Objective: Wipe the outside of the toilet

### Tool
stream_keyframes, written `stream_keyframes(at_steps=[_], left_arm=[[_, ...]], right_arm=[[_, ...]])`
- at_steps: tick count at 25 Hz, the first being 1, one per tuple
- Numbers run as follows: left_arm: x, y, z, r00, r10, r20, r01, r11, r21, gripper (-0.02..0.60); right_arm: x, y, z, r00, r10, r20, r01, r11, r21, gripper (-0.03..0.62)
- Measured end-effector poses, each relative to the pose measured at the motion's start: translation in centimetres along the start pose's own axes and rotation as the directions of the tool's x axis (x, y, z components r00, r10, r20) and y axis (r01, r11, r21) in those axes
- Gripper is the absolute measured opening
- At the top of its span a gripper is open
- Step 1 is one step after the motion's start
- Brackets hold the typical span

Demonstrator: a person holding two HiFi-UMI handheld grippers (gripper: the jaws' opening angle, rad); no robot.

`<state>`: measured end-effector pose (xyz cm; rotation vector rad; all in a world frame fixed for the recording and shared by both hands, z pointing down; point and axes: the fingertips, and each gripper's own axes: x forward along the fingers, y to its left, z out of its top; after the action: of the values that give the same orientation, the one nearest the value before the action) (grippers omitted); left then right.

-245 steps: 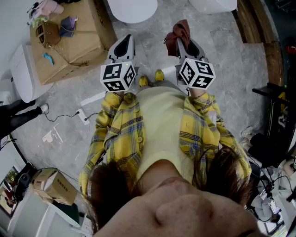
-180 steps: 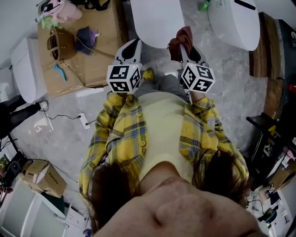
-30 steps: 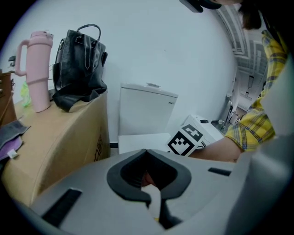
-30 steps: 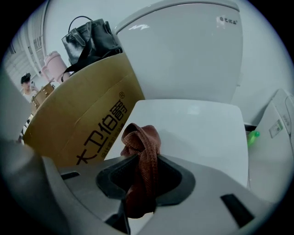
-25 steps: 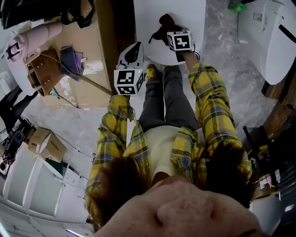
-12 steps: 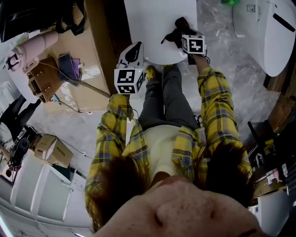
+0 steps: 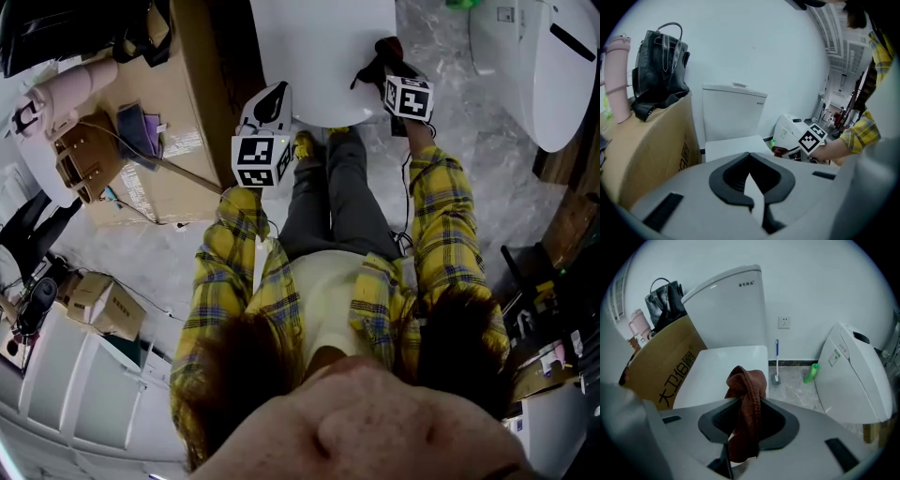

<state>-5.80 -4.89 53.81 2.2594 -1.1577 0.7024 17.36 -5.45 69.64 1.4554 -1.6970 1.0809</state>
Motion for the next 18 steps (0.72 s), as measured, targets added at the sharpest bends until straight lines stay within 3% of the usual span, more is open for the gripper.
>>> stream_keyframes(at_steps=[9, 18], left_arm=[[-1.4, 0.2, -0.7, 1.000, 0.025, 0.014, -0.025, 1.000, -0.012, 0.002], [-3.8, 2.2, -2.3, 0.997, 0.079, 0.014, -0.079, 0.996, -0.035, 0.002]], right_arm=[[-5.4, 8.8, 2.6, 0.972, 0.185, 0.145, -0.173, 0.981, -0.087, 0.124], [-6.9, 17.5, 1.8, 0.921, 0.365, 0.135, -0.347, 0.928, -0.137, 0.124]])
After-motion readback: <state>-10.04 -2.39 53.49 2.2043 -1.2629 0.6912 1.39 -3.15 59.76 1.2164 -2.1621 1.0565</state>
